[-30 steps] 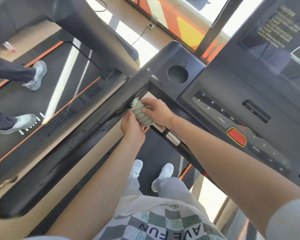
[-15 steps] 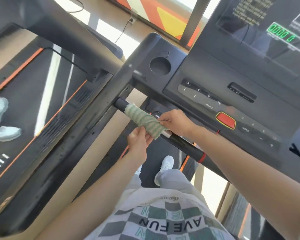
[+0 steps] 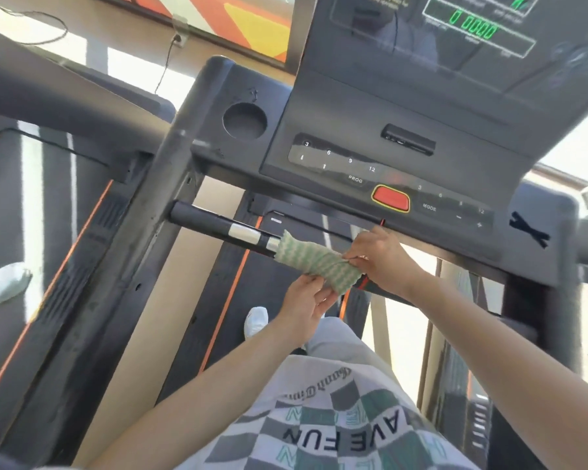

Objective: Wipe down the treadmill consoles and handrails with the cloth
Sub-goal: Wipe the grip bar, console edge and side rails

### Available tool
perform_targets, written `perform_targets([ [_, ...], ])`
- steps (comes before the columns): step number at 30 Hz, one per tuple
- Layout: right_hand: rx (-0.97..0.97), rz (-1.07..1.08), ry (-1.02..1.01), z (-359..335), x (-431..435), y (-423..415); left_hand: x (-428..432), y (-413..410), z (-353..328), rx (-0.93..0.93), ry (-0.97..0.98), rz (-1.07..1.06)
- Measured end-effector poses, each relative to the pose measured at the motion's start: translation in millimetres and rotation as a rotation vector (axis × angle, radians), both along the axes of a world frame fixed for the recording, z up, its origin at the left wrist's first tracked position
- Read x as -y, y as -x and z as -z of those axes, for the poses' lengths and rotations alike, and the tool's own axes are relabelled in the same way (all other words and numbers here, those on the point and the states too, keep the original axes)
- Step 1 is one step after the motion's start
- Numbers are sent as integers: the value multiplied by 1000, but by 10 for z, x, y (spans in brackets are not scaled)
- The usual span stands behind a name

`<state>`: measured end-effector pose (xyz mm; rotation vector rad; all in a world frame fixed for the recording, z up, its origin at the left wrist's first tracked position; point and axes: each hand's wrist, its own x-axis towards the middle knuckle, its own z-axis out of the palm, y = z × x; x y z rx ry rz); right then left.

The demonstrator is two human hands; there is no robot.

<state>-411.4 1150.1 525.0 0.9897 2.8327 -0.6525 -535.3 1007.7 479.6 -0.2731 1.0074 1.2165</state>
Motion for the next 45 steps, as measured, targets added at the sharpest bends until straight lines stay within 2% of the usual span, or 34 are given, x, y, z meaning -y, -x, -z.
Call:
perform_targets([
  [3,6,37,-19,-12,6,-134,8,-74,18,-6,-4,49],
  [7,119,85,-30,-48,28,-188,59,-70,36,-39,22,97],
  [9,98,144,-22,-98,102,-123,102,-32,29,-40,36,97],
  [11,7,157,11,-116,214,-16,153,25,18,-16,43,62],
  [13,-40,81,59,-90,330,101,186,101,7,44,47,-12],
  [15,-5,-9,42,-23,402,192,190,189,-15,129,45,-108],
  [19,19,-38,24,47,402,279,175,315,-46,219,29,-216],
  [22,40,-60,36,-15,348,223,169,270,-54,211,31,-176],
  [30,155,52,104,-125,245,-101,79,0,-125,238,-20,-28],
  [35,78,108,141,-81,249,-114,61,-1,-120,201,11,-32],
  [45,-81,51,97,54,330,134,134,297,-138,137,143,-304],
])
